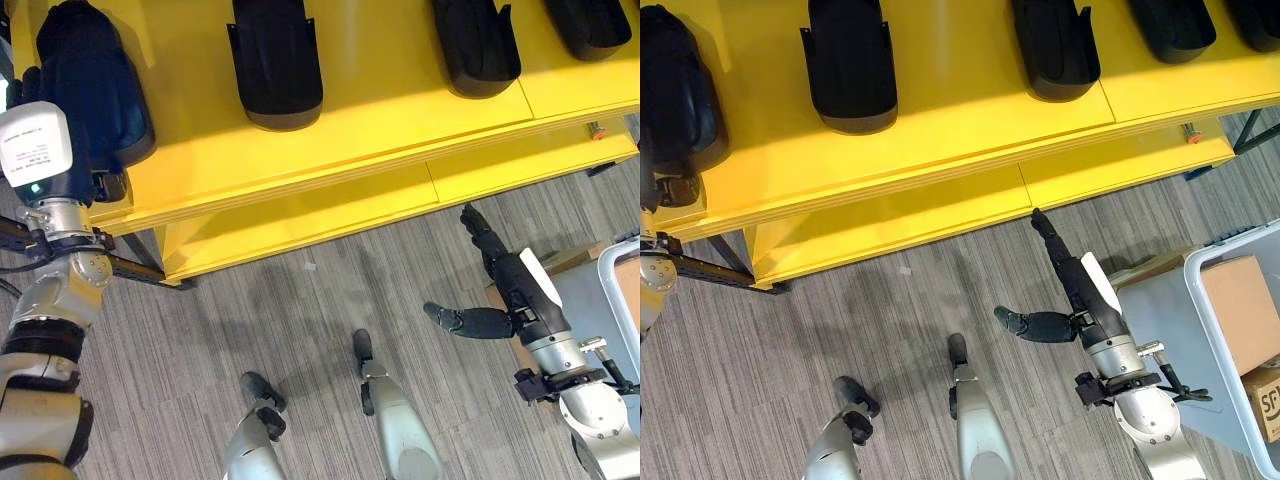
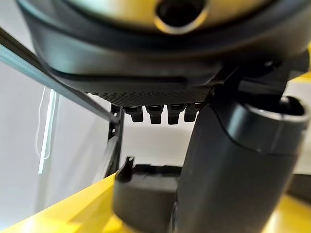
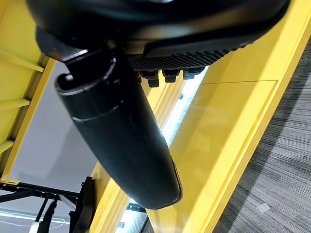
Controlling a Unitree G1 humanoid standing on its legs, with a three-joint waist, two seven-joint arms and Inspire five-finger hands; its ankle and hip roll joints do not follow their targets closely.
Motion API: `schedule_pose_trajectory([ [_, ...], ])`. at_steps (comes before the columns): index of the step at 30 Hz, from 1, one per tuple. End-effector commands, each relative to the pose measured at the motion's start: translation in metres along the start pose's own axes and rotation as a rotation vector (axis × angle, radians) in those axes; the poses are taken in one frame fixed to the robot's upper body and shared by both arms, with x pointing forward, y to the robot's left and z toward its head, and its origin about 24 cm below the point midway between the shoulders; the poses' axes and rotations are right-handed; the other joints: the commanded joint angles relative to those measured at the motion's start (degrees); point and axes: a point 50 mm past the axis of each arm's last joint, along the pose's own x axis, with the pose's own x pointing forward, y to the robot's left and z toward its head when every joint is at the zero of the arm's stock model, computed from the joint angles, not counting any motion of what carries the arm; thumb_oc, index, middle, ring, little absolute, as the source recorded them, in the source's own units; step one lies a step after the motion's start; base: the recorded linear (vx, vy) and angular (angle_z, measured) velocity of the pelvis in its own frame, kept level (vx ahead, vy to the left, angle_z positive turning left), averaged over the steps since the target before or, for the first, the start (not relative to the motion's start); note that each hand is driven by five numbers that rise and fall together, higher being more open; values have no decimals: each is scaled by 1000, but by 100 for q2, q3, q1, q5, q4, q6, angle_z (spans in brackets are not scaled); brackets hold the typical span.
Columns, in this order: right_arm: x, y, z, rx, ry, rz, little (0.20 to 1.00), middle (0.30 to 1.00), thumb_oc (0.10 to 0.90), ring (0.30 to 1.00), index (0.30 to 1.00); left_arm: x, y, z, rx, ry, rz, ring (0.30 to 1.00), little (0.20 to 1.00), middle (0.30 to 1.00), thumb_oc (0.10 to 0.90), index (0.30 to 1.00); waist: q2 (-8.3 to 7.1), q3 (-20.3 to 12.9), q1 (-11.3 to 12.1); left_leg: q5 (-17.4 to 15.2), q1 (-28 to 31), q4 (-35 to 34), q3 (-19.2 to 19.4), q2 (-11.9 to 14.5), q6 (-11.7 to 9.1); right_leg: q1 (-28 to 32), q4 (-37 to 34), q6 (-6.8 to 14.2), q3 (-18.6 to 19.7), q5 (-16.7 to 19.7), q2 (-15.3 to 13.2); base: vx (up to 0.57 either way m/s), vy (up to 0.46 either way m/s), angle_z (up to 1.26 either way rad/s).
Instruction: Move parts from the plastic box to the shelf.
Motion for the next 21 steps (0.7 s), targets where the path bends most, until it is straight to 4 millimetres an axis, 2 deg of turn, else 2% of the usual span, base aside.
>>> schedule_pose_trajectory([
  [1,7,-15,45,-52,-254,-26,1000,1000,900,1000,1000,16,48,-14,54,-24,178,1000,1000,1000,900,1000,156,-457,-16,-382,266,408,-827,417,-477,282,379,254,293,-418,-314,0,0,0],
  [3,8,-16,45,-64,-249,-29,1000,1000,900,1000,1000,5,45,-16,44,-34,154,1000,1000,1000,900,1000,187,-461,17,-378,332,388,-842,408,-476,369,391,249,267,-442,-337,0,0,0],
  [10,8,-19,42,-87,-235,-43,1000,1000,900,1000,1000,-16,43,-13,17,-73,126,1000,1000,1000,900,1000,225,-481,74,-345,479,262,-855,358,-480,520,359,246,246,-456,-368,-4,2,3],
  [15,9,-21,42,-100,-230,-50,1000,1000,900,1000,1000,-28,48,-6,-15,-123,122,1000,1000,1000,900,1000,250,-501,138,-327,616,175,-860,313,-475,658,316,247,226,-457,-385,-1,0,8],
  [21,10,-23,39,-115,-209,-64,1000,1000,900,1000,1000,-52,42,4,-104,-167,54,1000,1000,1000,900,1000,290,-564,192,-300,916,0,-850,242,-463,930,232,267,191,-458,-423,19,2,5],
])
